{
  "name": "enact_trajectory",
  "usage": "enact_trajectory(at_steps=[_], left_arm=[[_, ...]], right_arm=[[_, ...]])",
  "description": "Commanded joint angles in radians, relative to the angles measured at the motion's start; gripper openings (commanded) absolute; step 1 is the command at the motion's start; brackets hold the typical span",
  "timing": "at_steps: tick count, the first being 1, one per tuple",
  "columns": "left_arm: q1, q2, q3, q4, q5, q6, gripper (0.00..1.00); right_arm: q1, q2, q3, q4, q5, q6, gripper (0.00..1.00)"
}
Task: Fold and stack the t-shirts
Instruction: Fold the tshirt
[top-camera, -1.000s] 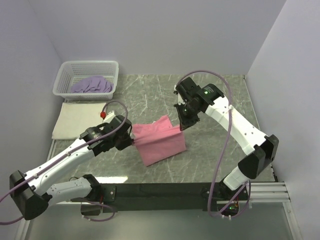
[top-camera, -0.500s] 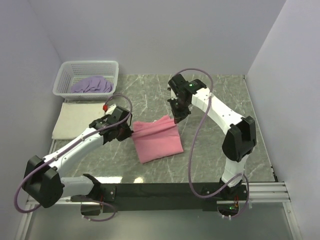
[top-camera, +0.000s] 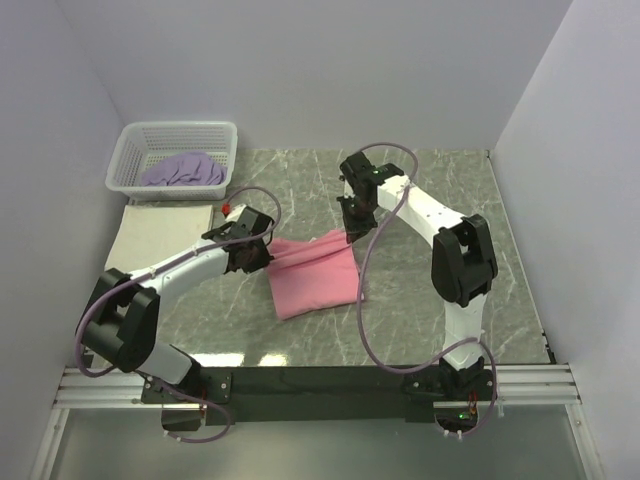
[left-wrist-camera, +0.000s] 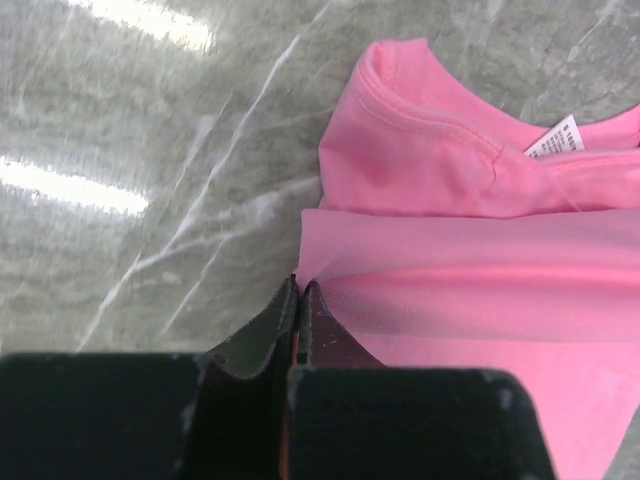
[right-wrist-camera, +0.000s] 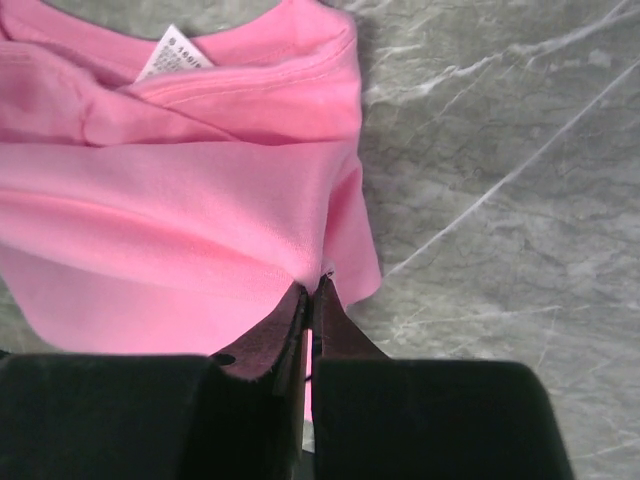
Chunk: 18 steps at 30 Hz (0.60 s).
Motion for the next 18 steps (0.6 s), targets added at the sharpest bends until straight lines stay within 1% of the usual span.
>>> enact_trajectory(at_steps=[1,5,10,16,18], left_arm=[[0.015,0.010,0.046,0.027,-0.081,0.074,0.01],[0.014,-0.022,0.041,0.075,-0.085,0.092,0.01],[0.014,-0.074,0.000,0.182,-0.038,0.137,0.01],[0.014,-0.065,0.000,0.233,-0.019,0.175,0.01],[0.014,-0.061,-0.003,0.247,-0.018,0.181,0.01]], right_arm=[[-0.036,-0.008,-0.028,0.073,0.060,0.023,0.00],[-0.046,-0.031,-0.123,0.136,0.063,0.047,0.00],[-0.059,-0.108,-0.238,0.240,0.063,0.084,0.00],[-0.089,-0.178,-0.329,0.328,0.069,0.115,0.00],[-0.097,-0.180,-0.341,0.344,0.059,0.116,0.00]])
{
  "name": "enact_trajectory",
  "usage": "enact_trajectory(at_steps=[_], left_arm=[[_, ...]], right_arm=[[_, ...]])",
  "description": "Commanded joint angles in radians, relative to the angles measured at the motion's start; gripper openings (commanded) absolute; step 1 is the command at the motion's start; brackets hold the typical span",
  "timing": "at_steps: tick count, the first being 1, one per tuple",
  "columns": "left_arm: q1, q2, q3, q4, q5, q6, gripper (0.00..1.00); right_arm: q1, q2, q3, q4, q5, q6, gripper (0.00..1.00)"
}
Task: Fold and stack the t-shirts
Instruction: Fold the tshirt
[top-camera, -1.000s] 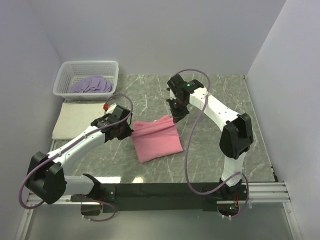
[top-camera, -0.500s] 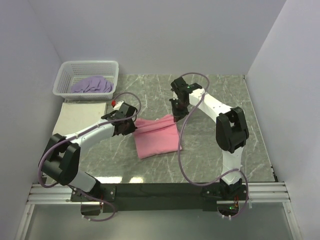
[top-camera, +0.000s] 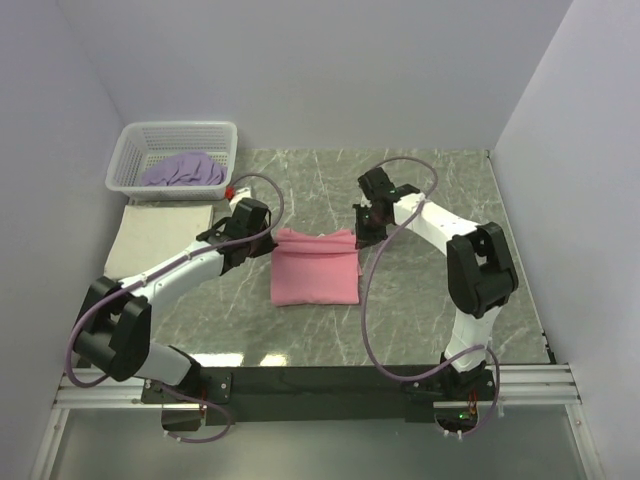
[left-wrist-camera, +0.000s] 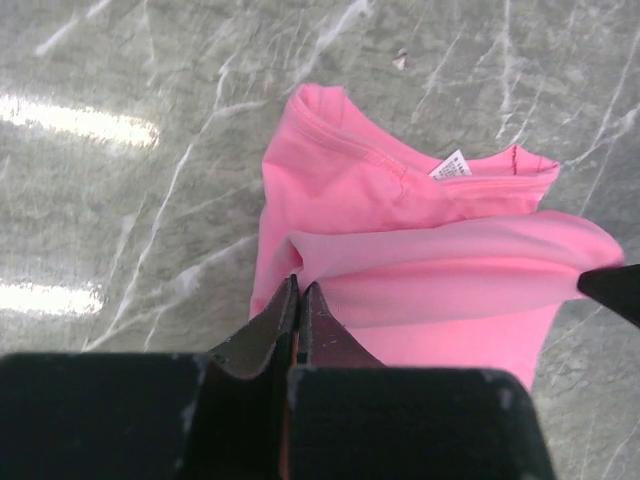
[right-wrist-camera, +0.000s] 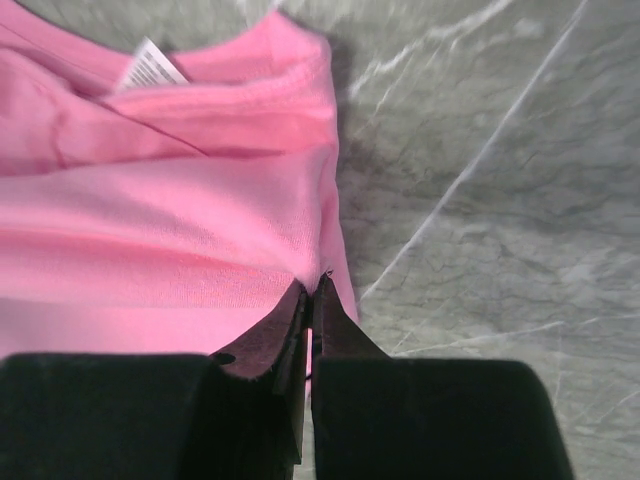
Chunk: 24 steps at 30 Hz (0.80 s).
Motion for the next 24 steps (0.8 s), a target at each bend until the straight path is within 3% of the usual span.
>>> enact_trajectory(at_steps=[1,8,10,14,16,17,19,20,22,24], left_arm=[[0.012,-0.007,-0.012,0.067,-0.035,0.053,0.01],[0.011,0.088,-0.007,0.098,-0.077,0.030,0.02],[0.012,0.117,-0.003,0.107,-0.100,0.022,0.04],[0.012,0.131,0.008,0.129,-0.120,0.030,0.21],[0.012,0.117,0.025,0.132,-0.120,0.045,0.37],[0.009,0.106,0.030,0.126,-0.115,0.051,0.54],[0.003,0.059,0.033,0.113,-0.114,0.073,0.74],[-0.009,0.039,0.031,0.109,-0.117,0.082,0.90],[-0.021,-0.018,0.030,0.077,-0.112,0.102,0.96],[-0.052,-0.074,0.010,0.055,-0.117,0.105,0.93]], right_arm=[[-0.046,-0.050,-0.025,0.065,0.050,0.007,0.00],[-0.055,0.010,-0.022,0.094,0.018,0.013,0.01],[-0.057,0.017,-0.020,0.101,0.015,0.024,0.07],[-0.060,-0.003,-0.019,0.117,0.031,0.037,0.26],[-0.061,-0.044,-0.019,0.125,0.042,0.031,0.35],[-0.061,-0.064,-0.023,0.140,0.044,0.028,0.37],[-0.061,-0.137,-0.051,0.157,0.044,0.019,0.40],[-0.060,-0.162,-0.063,0.173,0.039,0.016,0.41],[-0.050,-0.220,-0.098,0.191,-0.007,-0.010,0.40],[-0.034,-0.254,-0.127,0.197,-0.051,-0.033,0.41]])
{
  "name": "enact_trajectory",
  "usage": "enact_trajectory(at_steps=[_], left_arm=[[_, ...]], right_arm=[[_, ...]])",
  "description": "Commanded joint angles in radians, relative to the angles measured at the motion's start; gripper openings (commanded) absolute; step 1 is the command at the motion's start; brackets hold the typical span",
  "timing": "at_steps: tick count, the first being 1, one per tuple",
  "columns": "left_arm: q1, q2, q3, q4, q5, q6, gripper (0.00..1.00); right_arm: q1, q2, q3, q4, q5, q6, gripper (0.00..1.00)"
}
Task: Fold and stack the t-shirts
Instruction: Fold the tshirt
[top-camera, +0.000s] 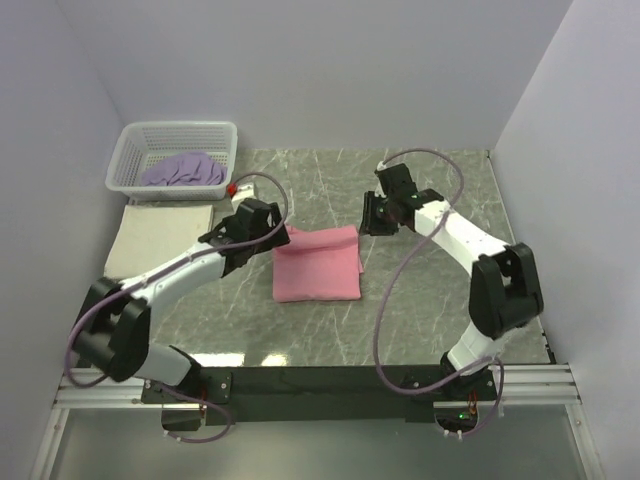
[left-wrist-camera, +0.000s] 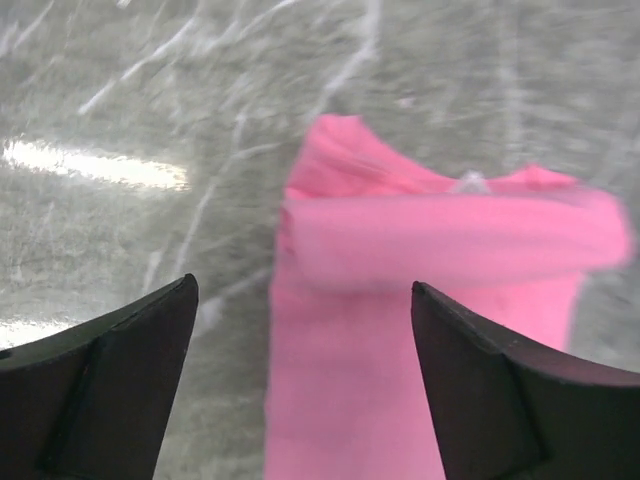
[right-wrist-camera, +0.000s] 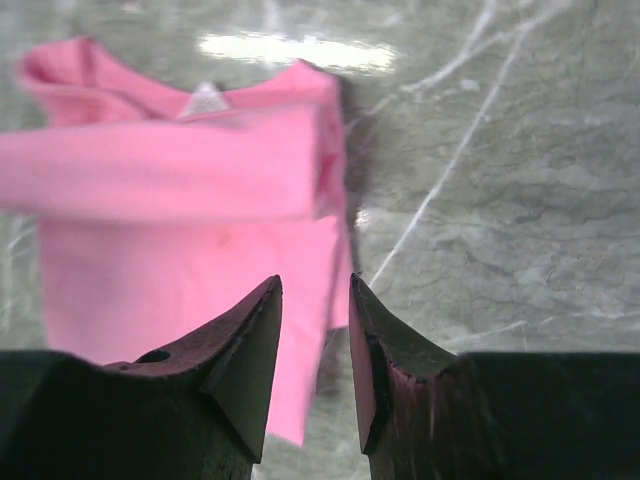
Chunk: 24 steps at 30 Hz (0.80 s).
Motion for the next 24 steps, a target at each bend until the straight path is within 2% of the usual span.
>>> enact_trajectory(at_steps=[1,4,5,8,11,17,24], left_arm=[[-0.049,-0.133,0.006,-0.021,-0.021,0.032,0.91],[-0.079,-0.175,-0.055,-0.011,0.019,0.034,0.76],[-0.082,-0.177,-0.071,0.013,0.031,0.037,0.64],[-0.085,-0.137,-0.089,0.056,0.087,0.064,0.48],[-0.082,-0.054,-0.059,0.086,0.108,0.089,0.42],[-0.044,0.151,0.105,0.107,0.120,0.120,0.38],[0.019,0.362,0.248,0.109,0.189,0.140,0.41]], right_arm=[[0.026,-0.108,-0.036,0.062,-0.061,-0.054,0.40],[0.048,-0.116,-0.082,0.086,-0.140,-0.077,0.39],[0.052,-0.109,-0.088,0.100,-0.160,-0.082,0.39],[0.063,-0.061,-0.088,0.123,-0.223,-0.096,0.37],[0.065,-0.006,-0.070,0.151,-0.261,-0.096,0.35],[0.037,0.135,0.044,0.142,-0.254,-0.114,0.33],[-0.042,0.295,0.162,0.160,-0.337,-0.068,0.33]])
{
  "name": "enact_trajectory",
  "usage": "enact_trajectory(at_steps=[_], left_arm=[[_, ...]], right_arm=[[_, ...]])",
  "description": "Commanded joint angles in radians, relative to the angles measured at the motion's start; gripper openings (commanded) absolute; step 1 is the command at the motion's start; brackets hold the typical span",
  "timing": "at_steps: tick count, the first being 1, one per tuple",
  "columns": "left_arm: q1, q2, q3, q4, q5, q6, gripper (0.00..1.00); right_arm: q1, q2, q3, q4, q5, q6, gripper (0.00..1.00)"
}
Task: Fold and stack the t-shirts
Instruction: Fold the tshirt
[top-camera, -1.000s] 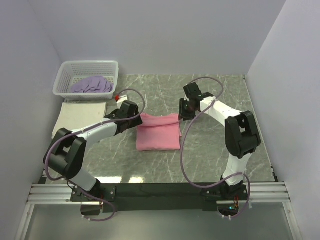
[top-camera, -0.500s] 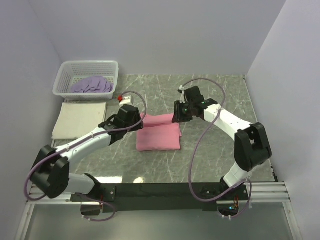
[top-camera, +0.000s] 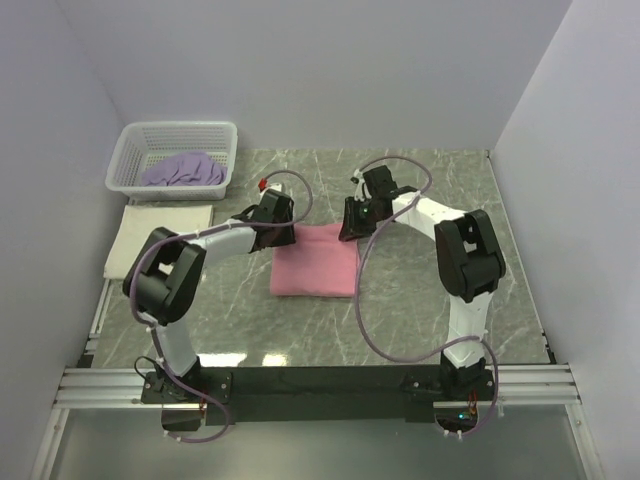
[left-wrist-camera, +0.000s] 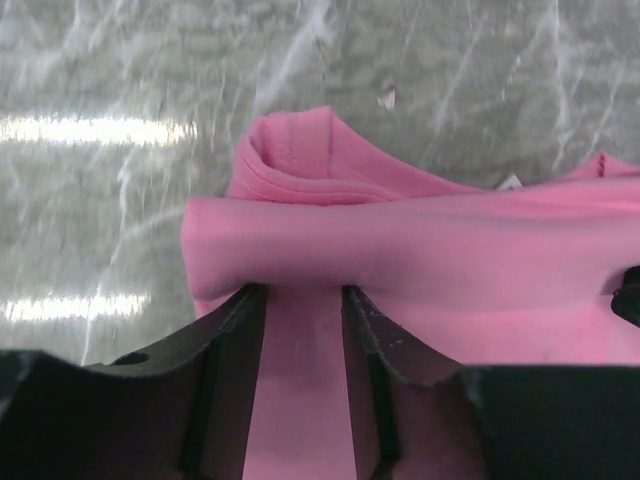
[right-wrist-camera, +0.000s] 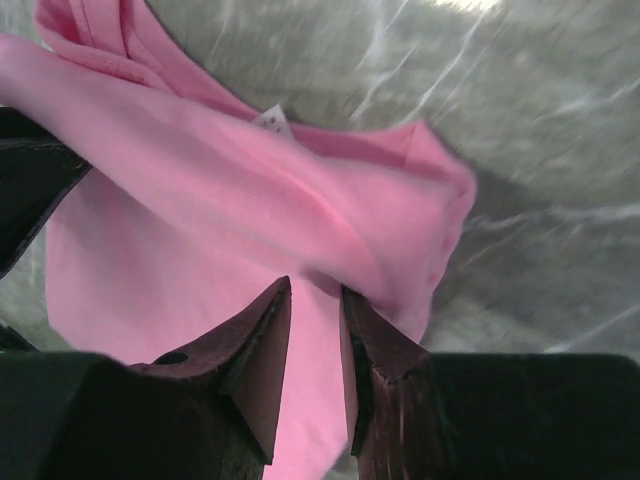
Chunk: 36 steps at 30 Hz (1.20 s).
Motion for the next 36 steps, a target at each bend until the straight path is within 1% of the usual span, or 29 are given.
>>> enact_trajectory(at_steps=[1,3,4,8,10,11,12,13,14,16,18,21,26,31,33,34,36], left_arm=[[0.025,0.048,0.081,0.039,0.055,0.030,0.43],[0.035,0.073,0.101,0.043,0.072,0.029,0.47],[0.041,0.081,0.104,0.046,0.077,0.027,0.48],[0.052,0.110,0.114,0.057,0.106,0.013,0.56],[0.051,0.096,0.113,0.059,0.109,0.010,0.60],[0.052,0.084,0.107,0.057,0.114,0.004,0.64],[0.051,0.046,0.101,0.059,0.115,0.000,0.67],[0.052,0.021,0.090,0.060,0.121,-0.008,0.73],[0.052,-0.037,0.063,0.071,0.124,-0.013,0.76],[0.049,-0.096,0.029,0.072,0.136,-0.028,0.81],[0.046,-0.170,-0.010,0.050,0.144,-0.037,0.82],[0.023,-0.255,-0.066,0.025,0.140,-0.054,0.81],[-0.038,-0.324,-0.178,0.031,0.137,-0.088,0.72],[-0.064,-0.297,-0.287,0.075,0.152,-0.135,0.54],[-0.064,-0.283,-0.323,0.098,0.161,-0.154,0.49],[-0.066,-0.280,-0.355,0.111,0.163,-0.161,0.47],[-0.066,-0.272,-0.382,0.121,0.150,-0.174,0.43]], right_arm=[[-0.049,0.047,0.074,0.036,-0.088,0.023,0.33],[-0.066,0.076,0.079,0.065,-0.121,0.061,0.33],[-0.082,0.085,0.076,0.083,-0.160,0.075,0.33],[-0.113,0.124,0.073,0.144,-0.197,0.141,0.33],[-0.125,0.119,0.062,0.164,-0.219,0.164,0.33],[-0.133,0.098,0.056,0.189,-0.255,0.181,0.33],[-0.133,0.082,0.042,0.201,-0.268,0.186,0.33],[-0.133,0.066,0.036,0.207,-0.280,0.184,0.33],[-0.133,0.034,0.022,0.227,-0.314,0.193,0.33],[-0.133,0.000,0.004,0.258,-0.345,0.209,0.33],[-0.132,-0.036,-0.015,0.295,-0.372,0.224,0.33],[-0.127,-0.040,-0.013,0.318,-0.391,0.232,0.33],[-0.125,0.028,-0.009,0.399,-0.414,0.290,0.33],[-0.127,0.143,0.025,0.401,-0.402,0.287,0.32],[-0.133,0.174,0.043,0.401,-0.388,0.293,0.32],[-0.147,0.202,0.042,0.430,-0.376,0.321,0.30],[-0.164,0.225,0.028,0.480,-0.377,0.373,0.30]])
